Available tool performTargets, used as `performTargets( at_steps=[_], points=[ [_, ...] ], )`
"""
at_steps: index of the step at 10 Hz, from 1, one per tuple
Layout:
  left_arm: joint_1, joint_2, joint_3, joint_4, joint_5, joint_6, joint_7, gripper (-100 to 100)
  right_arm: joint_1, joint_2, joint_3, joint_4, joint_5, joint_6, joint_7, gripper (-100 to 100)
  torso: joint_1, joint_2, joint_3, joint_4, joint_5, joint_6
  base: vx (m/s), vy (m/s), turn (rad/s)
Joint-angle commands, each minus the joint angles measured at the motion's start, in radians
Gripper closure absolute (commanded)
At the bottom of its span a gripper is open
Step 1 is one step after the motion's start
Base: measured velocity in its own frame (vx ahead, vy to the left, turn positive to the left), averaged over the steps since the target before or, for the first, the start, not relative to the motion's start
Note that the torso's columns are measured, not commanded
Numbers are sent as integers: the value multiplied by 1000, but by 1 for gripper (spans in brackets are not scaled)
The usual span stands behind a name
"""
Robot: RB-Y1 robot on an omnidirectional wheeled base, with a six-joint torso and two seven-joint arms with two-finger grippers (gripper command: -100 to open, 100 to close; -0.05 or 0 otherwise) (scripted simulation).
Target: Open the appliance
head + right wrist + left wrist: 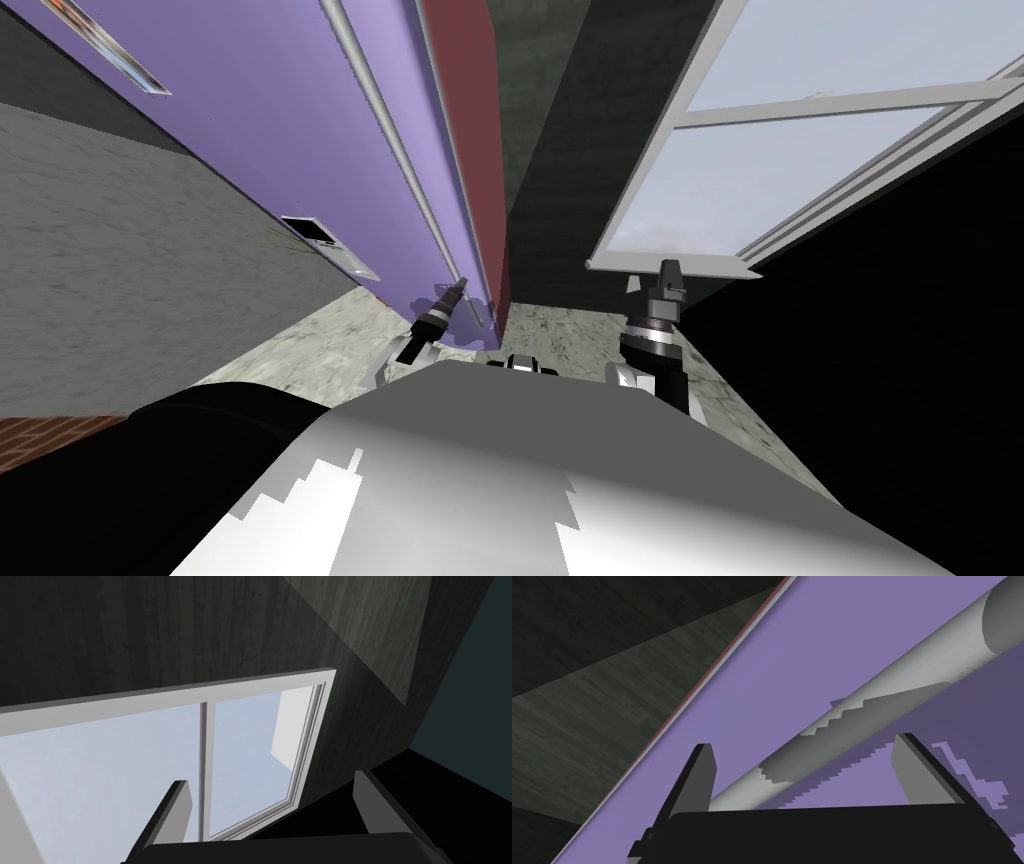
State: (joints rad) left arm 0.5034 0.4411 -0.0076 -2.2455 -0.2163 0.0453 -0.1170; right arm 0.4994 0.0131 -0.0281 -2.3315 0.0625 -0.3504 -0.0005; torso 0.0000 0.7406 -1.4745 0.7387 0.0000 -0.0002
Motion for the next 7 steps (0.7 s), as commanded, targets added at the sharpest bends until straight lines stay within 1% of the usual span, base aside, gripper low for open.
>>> performTargets(
  at_steps=[1,2,3,4,6,7],
  points=[
    [3,2,1,-13,1,9,1,-100,0,0,0,0,0,0,0,0,0,-3,-1,0,0,0,51,0,-4],
    [3,3,1,-15,1,12,1,100,0,0,0,0,0,0,0,0,0,-2,-1,-1,0,0,7,2,14],
    [26,38,-25,-35,6,-15,4,100,0,0,0,0,0,0,0,0,-2,1,0,1,-1,1,-138,166,-132],
    [26,38,-25,-35,6,-15,4,100,0,0,0,0,0,0,0,0,4,9,5,2,3,4,-203,235,-129],
    [48,72,-53,-57,10,-45,7,100,-1,0,0,0,0,0,0,0,12,7,4,5,4,-4,-224,235,-93],
    [59,90,-67,-68,13,-59,9,100,-1,0,0,0,0,0,0,0,13,4,2,5,3,-5,-309,237,-104]
  ],
)
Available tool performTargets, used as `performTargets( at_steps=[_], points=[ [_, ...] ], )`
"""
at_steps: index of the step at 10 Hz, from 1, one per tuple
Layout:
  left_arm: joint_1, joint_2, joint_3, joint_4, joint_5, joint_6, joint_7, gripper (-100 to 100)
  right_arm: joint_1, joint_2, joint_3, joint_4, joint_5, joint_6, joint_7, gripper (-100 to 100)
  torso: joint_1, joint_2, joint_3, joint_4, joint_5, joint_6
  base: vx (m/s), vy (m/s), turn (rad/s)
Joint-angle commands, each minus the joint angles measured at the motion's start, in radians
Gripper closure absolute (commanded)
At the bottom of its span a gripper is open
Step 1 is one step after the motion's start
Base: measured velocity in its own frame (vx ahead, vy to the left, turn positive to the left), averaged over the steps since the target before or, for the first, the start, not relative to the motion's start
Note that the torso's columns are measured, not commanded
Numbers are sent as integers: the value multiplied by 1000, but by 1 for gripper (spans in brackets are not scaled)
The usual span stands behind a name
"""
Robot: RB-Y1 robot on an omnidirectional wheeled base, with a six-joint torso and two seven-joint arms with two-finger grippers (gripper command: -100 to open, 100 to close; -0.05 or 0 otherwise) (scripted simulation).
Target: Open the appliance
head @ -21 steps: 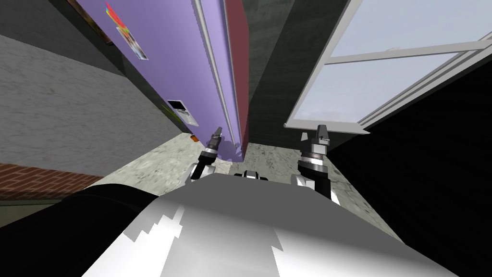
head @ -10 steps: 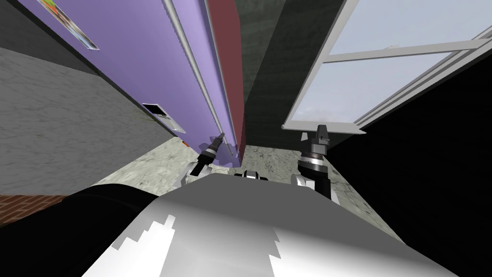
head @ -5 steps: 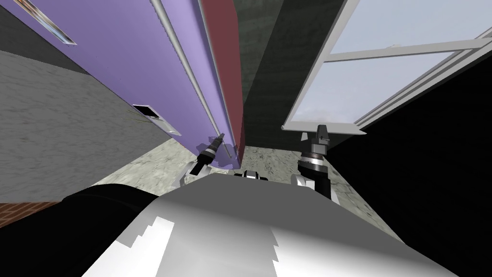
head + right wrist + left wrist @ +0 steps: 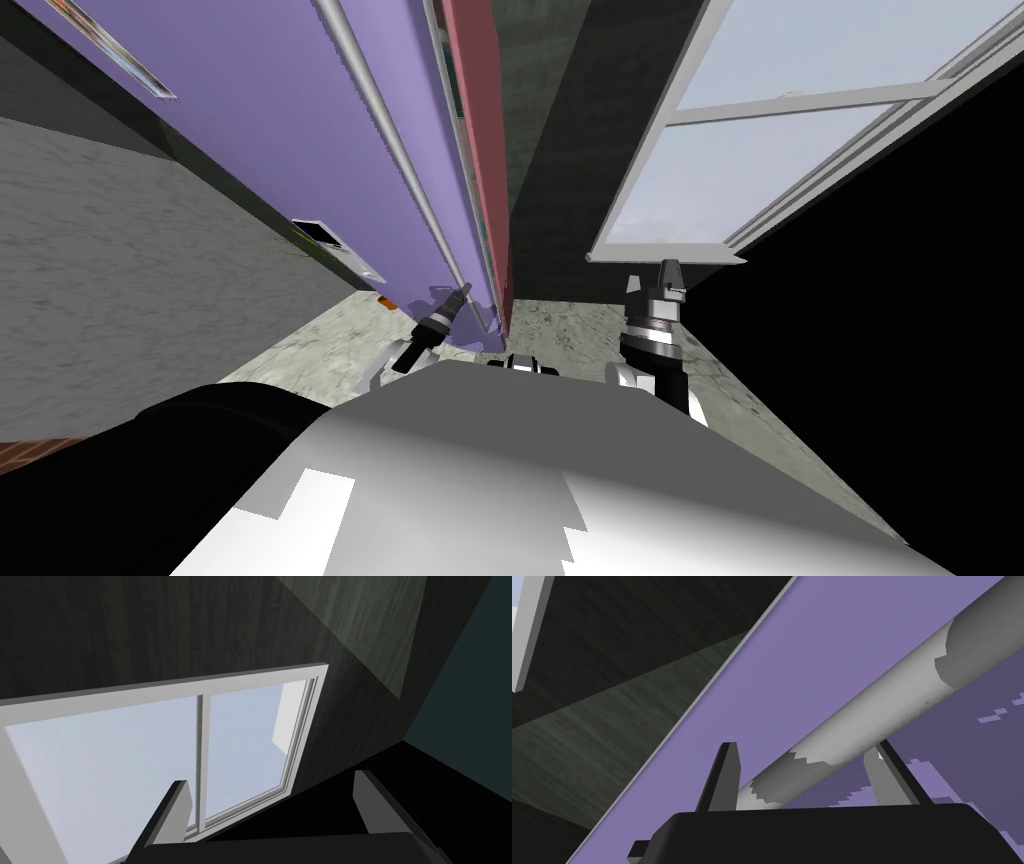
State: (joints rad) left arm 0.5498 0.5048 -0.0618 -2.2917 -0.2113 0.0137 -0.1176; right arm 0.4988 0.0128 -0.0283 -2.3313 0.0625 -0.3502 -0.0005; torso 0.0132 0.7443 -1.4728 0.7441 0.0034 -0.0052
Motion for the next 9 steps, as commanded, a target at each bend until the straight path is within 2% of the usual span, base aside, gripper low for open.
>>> performTargets(
  at_steps=[1,5,6,7,9],
  points=[
    [23,43,-27,-34,10,-42,11,100,0,0,0,0,0,0,0,0,-1,1,-1,1,-1,0,-318,227,-108],
    [66,113,-82,-79,20,-101,17,100,0,0,0,0,0,0,0,0,-10,-5,-6,0,-5,3,-269,253,-96],
    [65,99,-77,-56,9,-94,4,100,0,0,0,0,0,0,0,0,-11,-1,-3,-2,-3,4,-153,130,-34],
    [71,119,-91,-59,9,-111,5,100,0,0,0,0,0,0,0,0,-19,-10,-7,-4,-5,4,-107,157,-93],
    [75,155,-106,-67,15,-139,16,100,0,0,0,0,0,0,0,0,-9,-8,-6,-5,-3,5,-204,254,-193]
  ],
)
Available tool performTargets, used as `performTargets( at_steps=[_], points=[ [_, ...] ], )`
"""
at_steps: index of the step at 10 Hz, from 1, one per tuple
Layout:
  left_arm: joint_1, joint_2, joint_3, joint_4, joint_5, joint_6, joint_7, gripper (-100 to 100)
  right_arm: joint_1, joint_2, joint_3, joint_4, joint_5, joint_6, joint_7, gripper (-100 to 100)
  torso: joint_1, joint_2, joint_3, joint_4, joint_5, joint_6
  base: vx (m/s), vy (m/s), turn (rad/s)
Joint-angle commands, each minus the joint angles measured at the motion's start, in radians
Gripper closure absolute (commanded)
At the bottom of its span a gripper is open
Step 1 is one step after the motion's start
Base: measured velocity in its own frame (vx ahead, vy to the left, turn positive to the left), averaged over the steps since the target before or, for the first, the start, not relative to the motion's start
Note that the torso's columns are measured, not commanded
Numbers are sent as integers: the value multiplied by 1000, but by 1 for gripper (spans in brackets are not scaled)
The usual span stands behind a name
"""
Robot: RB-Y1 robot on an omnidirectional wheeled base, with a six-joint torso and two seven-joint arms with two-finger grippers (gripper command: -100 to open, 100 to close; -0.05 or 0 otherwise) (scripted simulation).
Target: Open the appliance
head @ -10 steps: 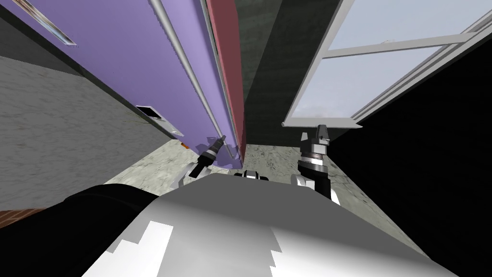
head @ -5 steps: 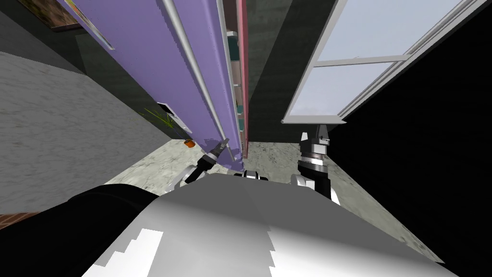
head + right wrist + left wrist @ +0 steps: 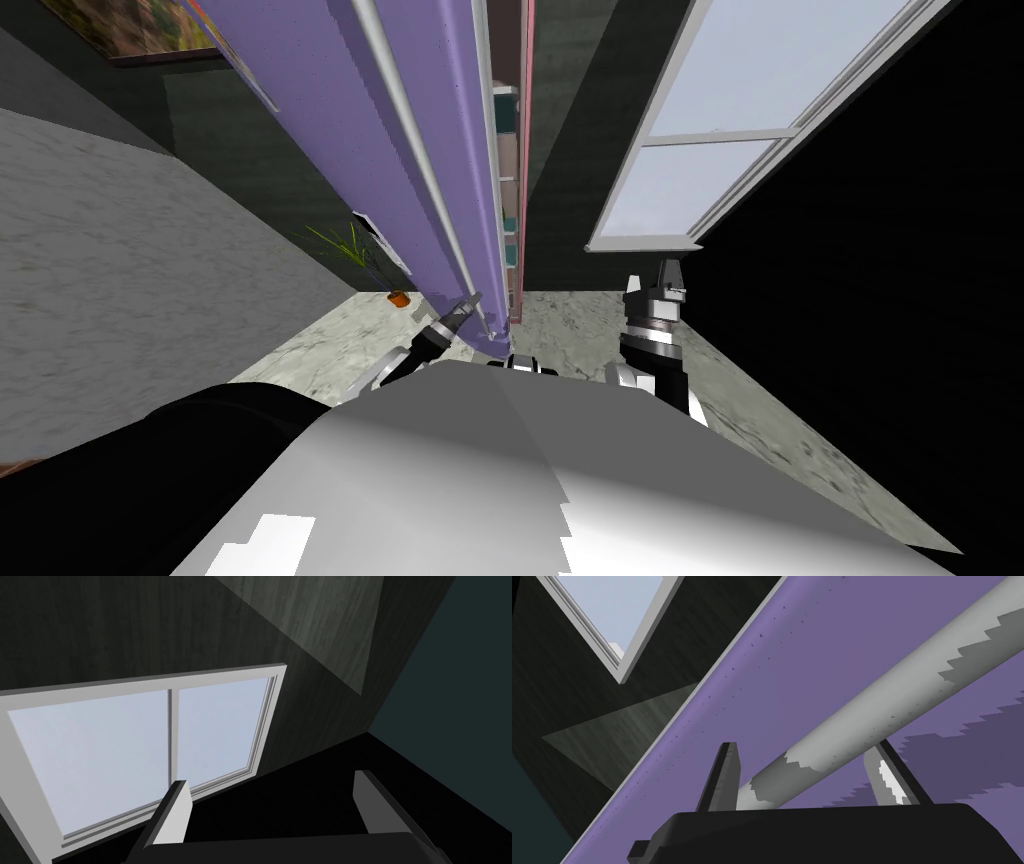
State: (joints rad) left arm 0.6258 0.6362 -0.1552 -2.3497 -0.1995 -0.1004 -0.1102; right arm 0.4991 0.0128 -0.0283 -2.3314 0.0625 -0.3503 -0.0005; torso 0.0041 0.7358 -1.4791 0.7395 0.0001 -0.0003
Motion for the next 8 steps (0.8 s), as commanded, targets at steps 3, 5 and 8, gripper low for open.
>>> performTargets(
  at_steps=[3,5,8],
  points=[
    [4,78,-35,-21,12,-66,26,100,0,0,0,0,0,0,0,0,4,6,5,2,3,-1,-241,297,-172],
    [6,96,-43,-25,15,-80,31,100,0,0,0,0,0,0,0,0,-1,0,-1,1,1,-1,-181,207,-137],
    [10,132,-58,-33,20,-107,42,100,0,0,0,0,0,0,0,0,3,8,4,3,2,-3,-160,201,-110]
  ],
)
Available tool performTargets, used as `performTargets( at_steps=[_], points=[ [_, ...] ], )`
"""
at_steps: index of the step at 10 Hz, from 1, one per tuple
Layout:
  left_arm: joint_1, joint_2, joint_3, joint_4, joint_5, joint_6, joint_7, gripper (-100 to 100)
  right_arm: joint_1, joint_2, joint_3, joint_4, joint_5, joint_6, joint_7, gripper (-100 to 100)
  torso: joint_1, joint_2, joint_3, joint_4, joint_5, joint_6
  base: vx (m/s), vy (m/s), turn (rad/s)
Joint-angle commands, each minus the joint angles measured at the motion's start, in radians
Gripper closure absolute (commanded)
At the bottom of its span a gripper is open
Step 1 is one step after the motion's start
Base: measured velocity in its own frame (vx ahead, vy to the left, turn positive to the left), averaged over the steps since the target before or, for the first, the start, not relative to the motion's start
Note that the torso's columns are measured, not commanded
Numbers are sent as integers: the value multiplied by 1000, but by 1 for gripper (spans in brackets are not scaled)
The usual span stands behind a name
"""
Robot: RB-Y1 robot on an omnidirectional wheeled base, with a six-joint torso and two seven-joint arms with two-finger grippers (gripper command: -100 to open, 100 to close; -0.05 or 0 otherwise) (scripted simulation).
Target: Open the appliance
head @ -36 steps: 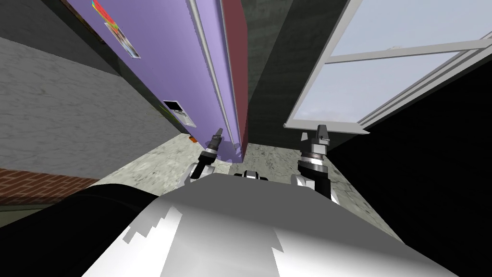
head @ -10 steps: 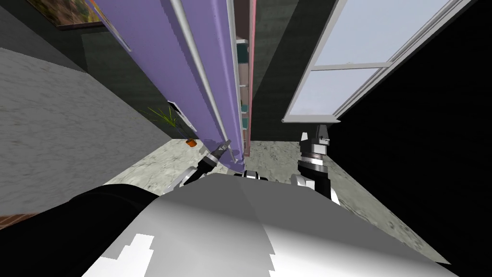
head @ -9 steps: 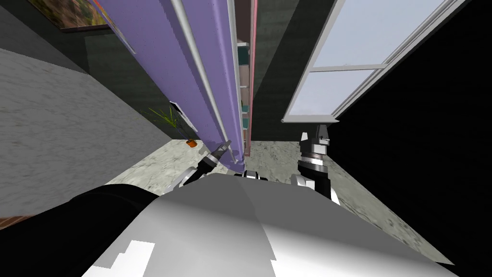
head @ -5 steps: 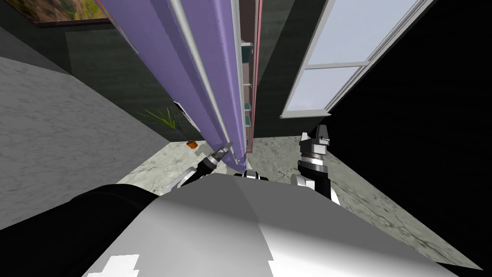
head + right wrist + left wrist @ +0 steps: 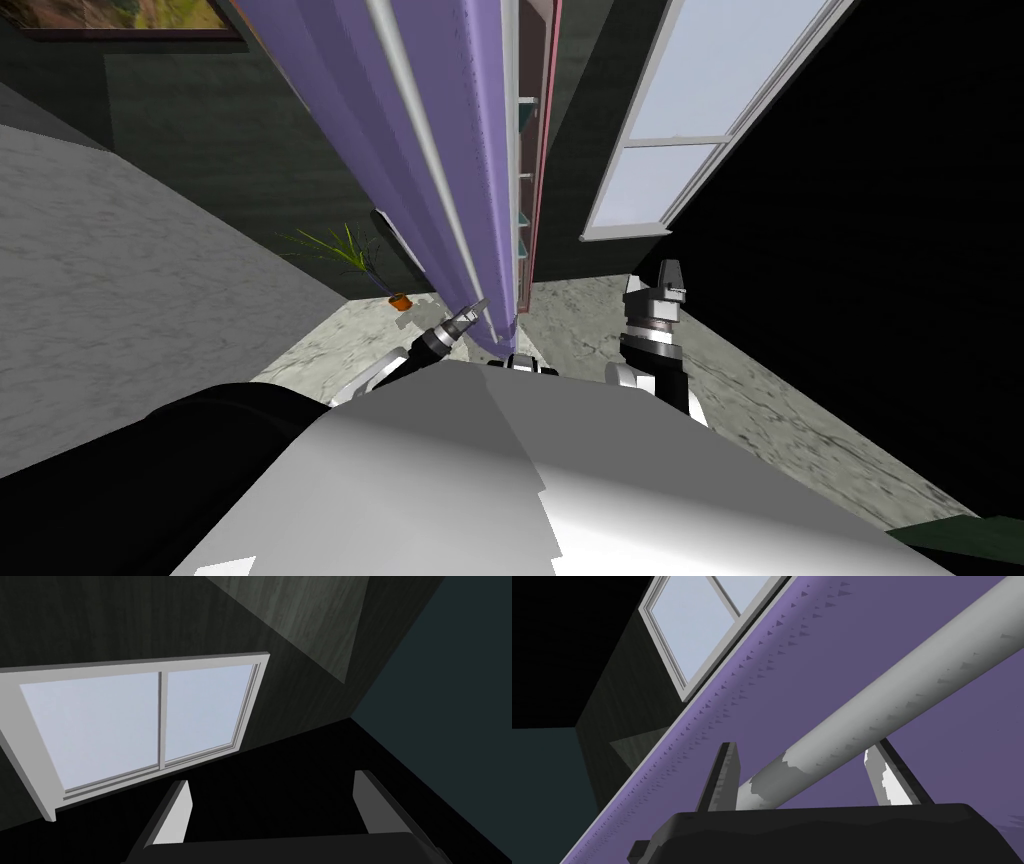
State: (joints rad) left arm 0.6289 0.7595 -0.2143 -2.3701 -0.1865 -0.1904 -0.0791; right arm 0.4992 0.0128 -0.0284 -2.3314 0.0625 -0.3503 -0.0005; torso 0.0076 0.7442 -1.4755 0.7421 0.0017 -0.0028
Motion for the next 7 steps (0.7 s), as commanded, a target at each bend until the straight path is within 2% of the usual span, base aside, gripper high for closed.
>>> performTargets(
  at_steps=[1,2,4,7],
  points=[
    [8,27,-6,-17,10,-31,17,100,0,0,0,0,0,0,0,0,-3,3,2,0,0,-3,-161,158,-90],
    [5,20,1,-8,3,-17,3,100,0,0,0,0,0,0,0,0,-4,6,4,0,0,-1,-95,86,-43],
    [-15,53,2,10,14,-52,19,100,0,0,0,0,0,0,0,0,-2,5,5,0,0,-1,-113,165,-208],
    [-23,68,3,18,20,-69,28,100,0,0,0,0,0,0,0,0,-2,6,6,0,0,-1,-171,175,-139]
  ],
)
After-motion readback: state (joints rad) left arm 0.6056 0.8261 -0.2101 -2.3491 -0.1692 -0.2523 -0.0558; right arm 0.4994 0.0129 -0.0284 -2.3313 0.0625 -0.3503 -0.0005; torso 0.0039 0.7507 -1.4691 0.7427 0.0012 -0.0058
